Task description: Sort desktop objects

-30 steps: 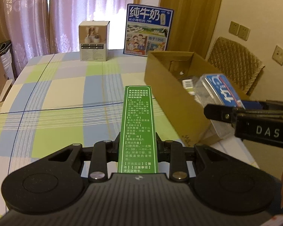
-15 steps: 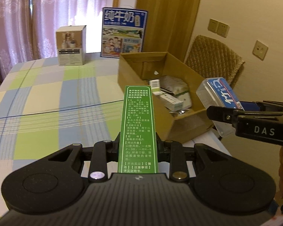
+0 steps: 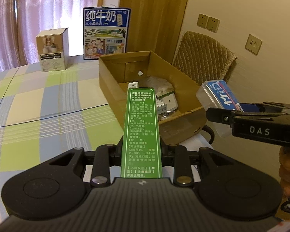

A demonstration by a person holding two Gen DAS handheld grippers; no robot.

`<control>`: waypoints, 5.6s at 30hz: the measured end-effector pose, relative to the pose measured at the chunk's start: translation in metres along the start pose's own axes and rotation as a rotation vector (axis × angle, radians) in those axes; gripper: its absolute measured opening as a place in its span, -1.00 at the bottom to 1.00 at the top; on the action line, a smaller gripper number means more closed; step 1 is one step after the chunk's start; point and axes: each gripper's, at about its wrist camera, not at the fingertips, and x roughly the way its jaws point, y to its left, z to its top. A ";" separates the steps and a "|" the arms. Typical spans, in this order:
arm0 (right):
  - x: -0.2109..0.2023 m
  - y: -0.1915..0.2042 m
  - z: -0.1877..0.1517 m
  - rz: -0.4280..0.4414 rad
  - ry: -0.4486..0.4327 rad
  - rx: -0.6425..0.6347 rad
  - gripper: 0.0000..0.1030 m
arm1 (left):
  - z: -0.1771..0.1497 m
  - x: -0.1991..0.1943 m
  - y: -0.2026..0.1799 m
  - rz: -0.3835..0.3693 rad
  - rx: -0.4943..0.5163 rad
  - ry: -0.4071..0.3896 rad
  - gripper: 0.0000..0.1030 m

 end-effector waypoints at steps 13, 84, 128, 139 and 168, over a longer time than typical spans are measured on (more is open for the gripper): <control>0.004 -0.029 -0.001 -0.025 0.003 0.036 0.04 | 0.011 0.018 -0.022 -0.022 0.029 0.006 -0.52; 0.132 -0.068 0.060 -0.057 0.013 -0.052 0.04 | 0.097 0.157 0.007 -0.083 -0.153 -0.027 -0.16; 0.131 -0.068 0.054 -0.003 0.022 0.049 0.70 | 0.057 0.107 0.050 0.049 -0.170 -0.056 0.76; 0.076 -0.071 0.035 -0.016 0.019 0.085 0.79 | 0.039 0.072 0.029 0.087 -0.147 -0.058 0.97; -0.056 -0.042 -0.008 0.054 0.080 0.102 0.96 | -0.004 -0.036 -0.030 0.161 -0.163 0.027 0.97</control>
